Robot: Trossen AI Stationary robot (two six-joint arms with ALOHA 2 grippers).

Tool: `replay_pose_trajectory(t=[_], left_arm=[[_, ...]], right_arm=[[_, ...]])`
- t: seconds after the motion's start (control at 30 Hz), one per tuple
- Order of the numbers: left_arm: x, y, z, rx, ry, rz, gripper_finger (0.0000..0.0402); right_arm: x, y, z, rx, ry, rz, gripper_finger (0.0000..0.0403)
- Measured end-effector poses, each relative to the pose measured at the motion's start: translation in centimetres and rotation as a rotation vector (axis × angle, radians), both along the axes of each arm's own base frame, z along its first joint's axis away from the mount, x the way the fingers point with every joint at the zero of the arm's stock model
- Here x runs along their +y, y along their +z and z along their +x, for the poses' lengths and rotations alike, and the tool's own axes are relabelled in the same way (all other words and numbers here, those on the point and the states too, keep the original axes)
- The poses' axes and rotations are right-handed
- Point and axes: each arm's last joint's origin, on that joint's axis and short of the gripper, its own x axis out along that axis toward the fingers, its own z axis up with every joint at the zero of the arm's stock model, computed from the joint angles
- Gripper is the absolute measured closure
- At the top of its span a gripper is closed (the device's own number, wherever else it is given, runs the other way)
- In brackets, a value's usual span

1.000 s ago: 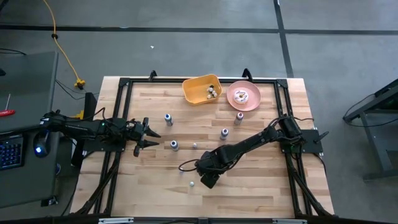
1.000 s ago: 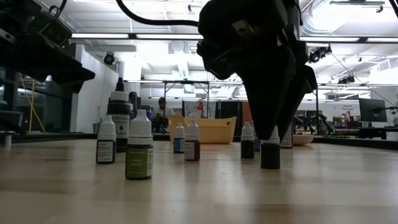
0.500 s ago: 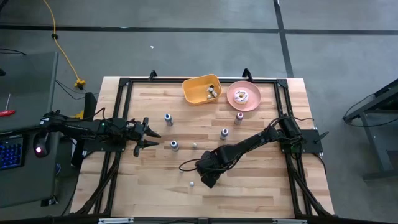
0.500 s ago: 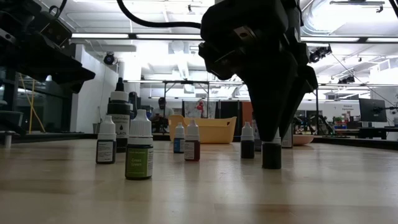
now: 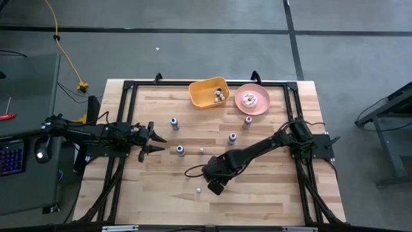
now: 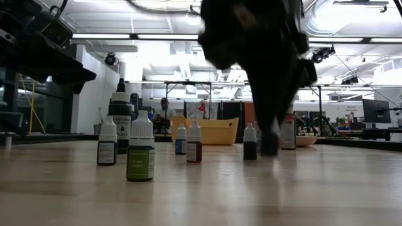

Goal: Pick & Place food coloring
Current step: Put the small black food coloring bottle into the yellow bin

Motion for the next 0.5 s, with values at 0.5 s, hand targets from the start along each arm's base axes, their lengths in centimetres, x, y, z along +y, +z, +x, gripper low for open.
replay_pose_trajectory(t=[0.5], left_arm=[[0.0,0.0,0.0,0.000,0.000,0.000,0.0238]], right_arm=[[-1.9,13.1,1.0,-0.353,0.045,-0.166,0.0349]])
